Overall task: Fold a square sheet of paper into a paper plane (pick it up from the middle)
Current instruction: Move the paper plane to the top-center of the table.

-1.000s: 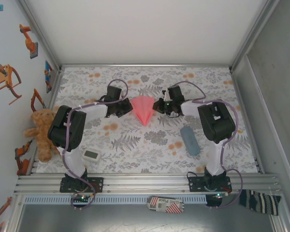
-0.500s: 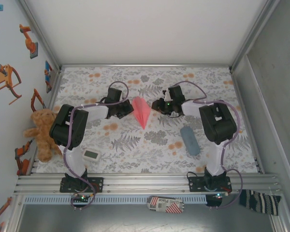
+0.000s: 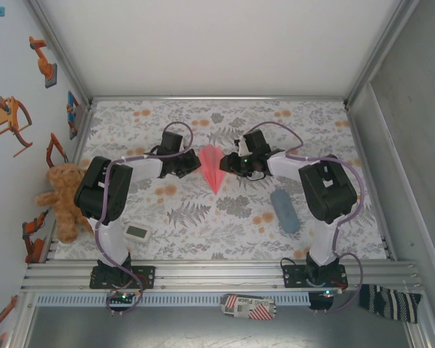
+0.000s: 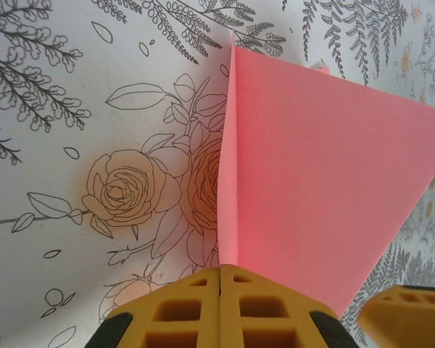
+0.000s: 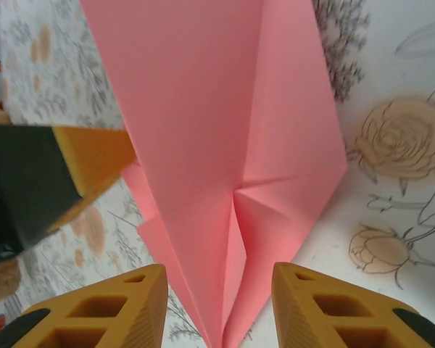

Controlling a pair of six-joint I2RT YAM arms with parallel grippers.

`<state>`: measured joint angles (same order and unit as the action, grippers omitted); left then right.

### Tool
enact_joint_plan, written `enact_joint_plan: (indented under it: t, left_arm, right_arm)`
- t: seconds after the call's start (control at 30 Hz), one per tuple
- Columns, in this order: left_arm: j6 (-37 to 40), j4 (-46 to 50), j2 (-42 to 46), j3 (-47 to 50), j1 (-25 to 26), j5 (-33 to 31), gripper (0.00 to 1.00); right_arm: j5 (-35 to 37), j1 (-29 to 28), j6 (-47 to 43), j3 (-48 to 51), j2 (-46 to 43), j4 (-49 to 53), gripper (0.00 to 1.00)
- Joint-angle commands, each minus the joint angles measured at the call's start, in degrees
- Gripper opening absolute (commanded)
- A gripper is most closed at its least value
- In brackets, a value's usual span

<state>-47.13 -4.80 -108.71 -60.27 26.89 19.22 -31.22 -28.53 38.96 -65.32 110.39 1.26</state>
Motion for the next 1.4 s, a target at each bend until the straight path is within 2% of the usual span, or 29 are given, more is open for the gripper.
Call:
enact_joint_plan:
  t: [0.0,0.37,0.73,1.37]
  left_arm:
    - [-0.63,-0.92,-0.19,0.00,-0.21,0.93,0.00]
    - [-0.94,-1.49,-0.20,-0.28,-0.19,2.06,0.00]
    - [-1.34,-1.99,-0.28,-0.39,-0.13,3.01,0.00]
    - [-1.55,-2.49,-0.59,-0.37,-0.20,4.46,0.00]
  right_arm:
    - [0.15,-0.86,-1.89,-2.79,1.77,2.42,0.42]
    - [-3.47,-2.95,-3.89,-6.40,4.65,4.32,0.40]
    - [5.51,-6.55,-9.94,-12.05,6.85,14.03,0.43]
    - [9.79,-8.56,-12.96,-16.57,10.24,18.69,0.50]
